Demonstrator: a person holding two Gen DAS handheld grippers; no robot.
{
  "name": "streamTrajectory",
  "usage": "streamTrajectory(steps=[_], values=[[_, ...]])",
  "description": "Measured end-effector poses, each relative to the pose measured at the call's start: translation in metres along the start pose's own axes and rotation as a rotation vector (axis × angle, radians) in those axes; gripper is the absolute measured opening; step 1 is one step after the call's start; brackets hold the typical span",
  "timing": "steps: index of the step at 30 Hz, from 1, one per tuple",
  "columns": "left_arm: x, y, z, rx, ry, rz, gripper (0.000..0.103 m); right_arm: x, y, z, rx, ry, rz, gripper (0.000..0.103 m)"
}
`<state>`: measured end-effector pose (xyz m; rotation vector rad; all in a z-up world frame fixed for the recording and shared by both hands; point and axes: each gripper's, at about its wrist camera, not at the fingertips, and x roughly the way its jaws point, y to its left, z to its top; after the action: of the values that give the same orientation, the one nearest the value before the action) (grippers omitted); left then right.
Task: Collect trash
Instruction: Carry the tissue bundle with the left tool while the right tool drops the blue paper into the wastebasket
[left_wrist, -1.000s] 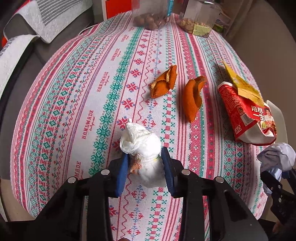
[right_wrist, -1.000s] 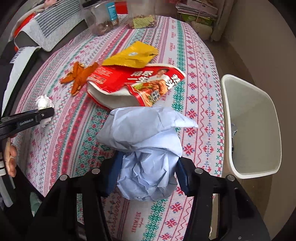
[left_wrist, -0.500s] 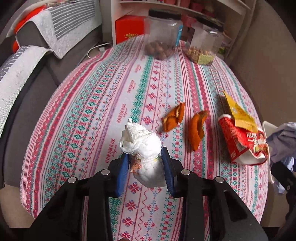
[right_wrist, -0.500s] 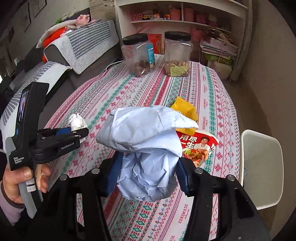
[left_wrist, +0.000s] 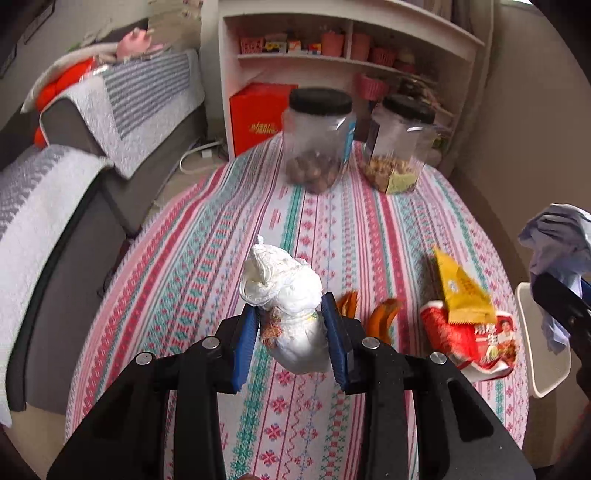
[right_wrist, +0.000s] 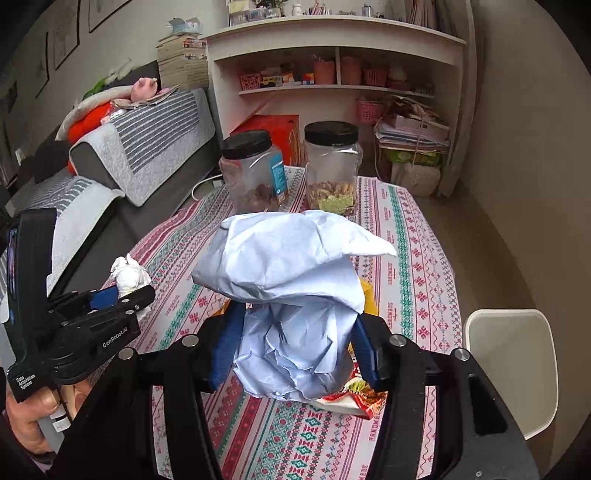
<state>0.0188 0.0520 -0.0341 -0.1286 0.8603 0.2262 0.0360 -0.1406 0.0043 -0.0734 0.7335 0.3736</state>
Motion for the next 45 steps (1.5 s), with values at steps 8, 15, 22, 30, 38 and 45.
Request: streamTrajectory(steps=[8,15,22,30,38,45], values=[[-0.02,-0.031,0.043,0.103,-0.107,0.027,0.035,-0.001,-0.021,0.026,0.053,-0.088,-0.041,0.051],[-0.023,-0.055,0.06,0.127,-0.15,-0.005,0.035,-0.004,-0.034,0.035,0.079,-0.145,-0.094,0.052],[-0.013,-0.079,0.055,0.17,-0.139,-0.026,0.035,-0.004,-0.048,0.034,0.09,-0.155,-0.148,0.052],[-0.016,-0.1,0.051,0.21,-0.15,-0.04,0.035,-0.009,-0.071,0.03,0.129,-0.15,-0.191,0.052],[-0.02,-0.118,0.047,0.238,-0.152,-0.054,0.035,-0.022,-0.095,0.022,0.159,-0.15,-0.236,0.052],[-0.024,-0.134,0.043,0.268,-0.157,-0.064,0.035,-0.032,-0.128,0.012,0.216,-0.134,-0.304,0.052]])
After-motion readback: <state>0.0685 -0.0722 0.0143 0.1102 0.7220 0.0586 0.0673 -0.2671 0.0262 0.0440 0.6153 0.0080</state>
